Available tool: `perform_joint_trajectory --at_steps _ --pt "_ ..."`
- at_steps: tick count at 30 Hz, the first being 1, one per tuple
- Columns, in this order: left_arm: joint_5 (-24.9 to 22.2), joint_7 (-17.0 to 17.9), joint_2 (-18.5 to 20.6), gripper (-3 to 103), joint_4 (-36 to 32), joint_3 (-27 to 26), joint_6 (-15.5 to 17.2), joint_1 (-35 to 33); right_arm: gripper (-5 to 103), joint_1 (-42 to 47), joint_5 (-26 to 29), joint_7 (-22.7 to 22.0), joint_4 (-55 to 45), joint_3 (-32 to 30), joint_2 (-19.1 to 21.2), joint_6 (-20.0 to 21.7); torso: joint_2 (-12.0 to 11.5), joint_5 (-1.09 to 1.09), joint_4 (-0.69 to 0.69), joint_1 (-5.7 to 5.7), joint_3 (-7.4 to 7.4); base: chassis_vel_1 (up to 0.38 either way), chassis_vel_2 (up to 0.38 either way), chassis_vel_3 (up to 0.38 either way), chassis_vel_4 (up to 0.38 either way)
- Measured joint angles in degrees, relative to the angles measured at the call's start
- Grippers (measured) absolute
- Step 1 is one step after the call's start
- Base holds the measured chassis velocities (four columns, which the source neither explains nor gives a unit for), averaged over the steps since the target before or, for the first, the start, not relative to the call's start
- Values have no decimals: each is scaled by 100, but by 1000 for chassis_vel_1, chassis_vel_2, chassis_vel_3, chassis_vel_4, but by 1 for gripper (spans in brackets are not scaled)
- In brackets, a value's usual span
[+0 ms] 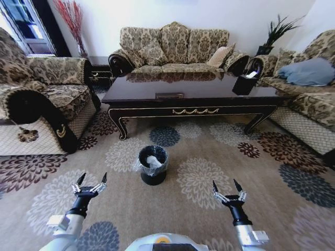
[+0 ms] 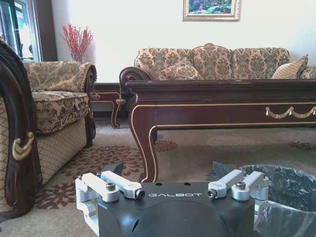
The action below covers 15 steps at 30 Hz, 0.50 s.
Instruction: Move to the front of the table and pick up the trash from the floor, then place it into the trash bin.
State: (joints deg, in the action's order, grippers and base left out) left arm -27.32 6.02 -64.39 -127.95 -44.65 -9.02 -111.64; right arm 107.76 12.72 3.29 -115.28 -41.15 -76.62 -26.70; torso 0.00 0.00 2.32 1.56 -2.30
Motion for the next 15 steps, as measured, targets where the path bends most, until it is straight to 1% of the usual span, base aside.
perform_joint_trajectory --at_steps 8,15 --pt "0 0 0 100 0 0 0 0 100 0 0 0 0 0 0 0 0 0 0 0 0 96 -93 -85 86" --pt "0 0 0 100 0 0 0 0 100 -1 0 0 0 0 0 0 0 0 0 0 0 121 -105 -110 117"
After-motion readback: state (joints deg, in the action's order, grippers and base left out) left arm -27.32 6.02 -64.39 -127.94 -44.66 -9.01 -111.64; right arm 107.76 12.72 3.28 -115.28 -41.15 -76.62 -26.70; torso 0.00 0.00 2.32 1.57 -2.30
